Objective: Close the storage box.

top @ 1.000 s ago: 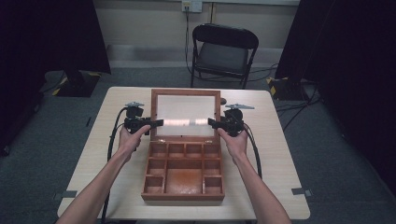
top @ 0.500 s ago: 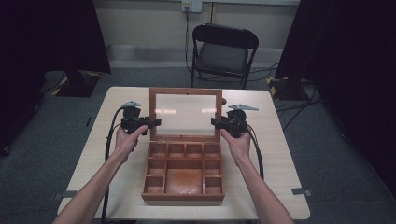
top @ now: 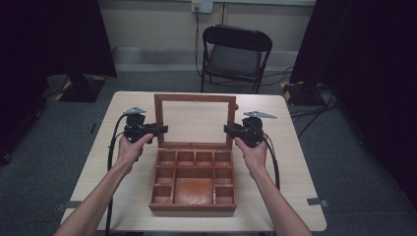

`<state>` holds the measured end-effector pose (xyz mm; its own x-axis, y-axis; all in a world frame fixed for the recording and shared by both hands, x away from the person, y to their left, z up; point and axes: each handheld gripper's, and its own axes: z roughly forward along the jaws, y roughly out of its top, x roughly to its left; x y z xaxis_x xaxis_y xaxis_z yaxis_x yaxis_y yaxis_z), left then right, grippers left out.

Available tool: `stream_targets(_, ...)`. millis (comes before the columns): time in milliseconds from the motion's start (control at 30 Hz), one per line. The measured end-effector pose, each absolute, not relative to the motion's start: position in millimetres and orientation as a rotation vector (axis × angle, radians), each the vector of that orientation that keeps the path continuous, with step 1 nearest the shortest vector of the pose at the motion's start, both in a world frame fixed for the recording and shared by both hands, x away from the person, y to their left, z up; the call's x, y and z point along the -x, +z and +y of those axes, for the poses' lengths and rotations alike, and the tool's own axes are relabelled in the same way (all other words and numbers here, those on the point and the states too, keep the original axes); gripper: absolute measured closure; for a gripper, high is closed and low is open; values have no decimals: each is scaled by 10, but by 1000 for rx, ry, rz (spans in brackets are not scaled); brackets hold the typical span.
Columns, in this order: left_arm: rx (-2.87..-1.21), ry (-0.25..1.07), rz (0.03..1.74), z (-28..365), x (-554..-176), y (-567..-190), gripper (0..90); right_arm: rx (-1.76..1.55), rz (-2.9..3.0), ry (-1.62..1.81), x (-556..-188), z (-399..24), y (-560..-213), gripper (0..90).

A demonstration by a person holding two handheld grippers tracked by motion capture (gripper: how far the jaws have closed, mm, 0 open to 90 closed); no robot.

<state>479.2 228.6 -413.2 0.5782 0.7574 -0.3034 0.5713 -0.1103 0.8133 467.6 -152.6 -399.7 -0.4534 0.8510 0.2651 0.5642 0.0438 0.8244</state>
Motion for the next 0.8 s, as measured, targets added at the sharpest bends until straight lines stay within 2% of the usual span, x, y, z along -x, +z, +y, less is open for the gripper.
stream_targets(667,-1803,223,1009,2328,-4597,-4066,543,-1408,2054,1434,-4474,-1605,-3928,573)
stream_targets(733,-1801,227,1007,2326,-4583,-4061,541,-1398,2065,1440,-4468,-1613,-3928,563)
stream_targets(800,-1797,231,1007,2328,-4573,-4056,543,-1385,2067,1445,-4475,-1625,-3930,503)
